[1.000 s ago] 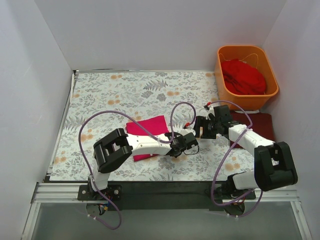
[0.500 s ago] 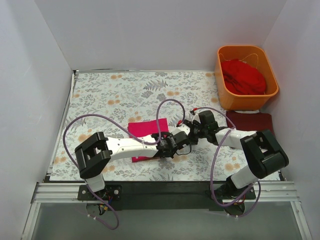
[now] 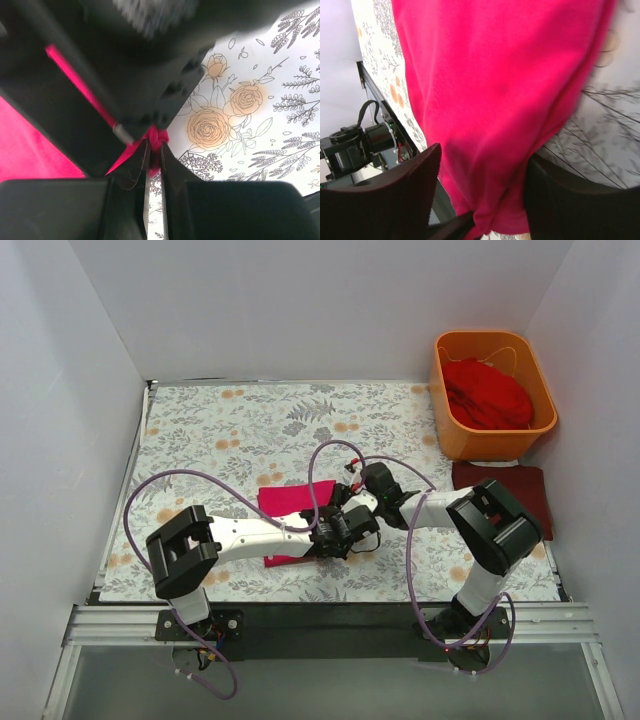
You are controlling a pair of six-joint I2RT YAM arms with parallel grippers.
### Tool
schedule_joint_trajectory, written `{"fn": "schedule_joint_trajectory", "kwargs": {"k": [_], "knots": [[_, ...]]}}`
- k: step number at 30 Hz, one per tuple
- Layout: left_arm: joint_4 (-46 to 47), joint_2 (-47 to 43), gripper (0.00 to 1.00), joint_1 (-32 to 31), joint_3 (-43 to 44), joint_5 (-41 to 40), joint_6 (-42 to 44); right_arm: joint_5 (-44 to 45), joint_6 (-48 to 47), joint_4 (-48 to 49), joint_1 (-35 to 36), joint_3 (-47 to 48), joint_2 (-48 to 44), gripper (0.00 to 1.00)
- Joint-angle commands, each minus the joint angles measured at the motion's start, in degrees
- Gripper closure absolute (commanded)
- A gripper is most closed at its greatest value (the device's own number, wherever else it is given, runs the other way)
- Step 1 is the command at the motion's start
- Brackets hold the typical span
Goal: Fold and stack the t-shirts
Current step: Neatly place the folded tshirt to the corner
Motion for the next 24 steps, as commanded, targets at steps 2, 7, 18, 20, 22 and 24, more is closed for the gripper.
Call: {"fn": "schedule_joint_trajectory", "kwargs": {"k": [2,7,18,20,22,24], "knots": [[3.42,-3.67,1.0,-0.09,-0.41,-0.23,-1.14,0.35,-0.05,0.03,3.28,1.87,2.83,0.38],[3.77,-4.45,0.94,-0.09,-0.77,0.74,-2.1,-0.44,-1.45,-0.15,3.73,2.49,3.36,0.59],[-0.44,-12.8,0.52,0.52,4.85,-0.14,-4.74,9.73,-19.1,-25.18,3.12,8.37,-4.01,0.99],[-2.28,-14.82,0.41,1.75,6.96,-1.19,-4.48,11.76,-22.36,-29.66,1.72,9.51,-5.5,0.99],[-2.47,-16.14,0.31,3.33,7.23,-1.11,-3.69,12.21,-28.77,-36.25,0.83,10.31,-6.21,0.99],[-2.47,-17.89,0.27,7.09,6.62,-1.2,-2.72,17.27,-33.6,-43.17,-0.13,11.27,-7.62,0.99]]}}
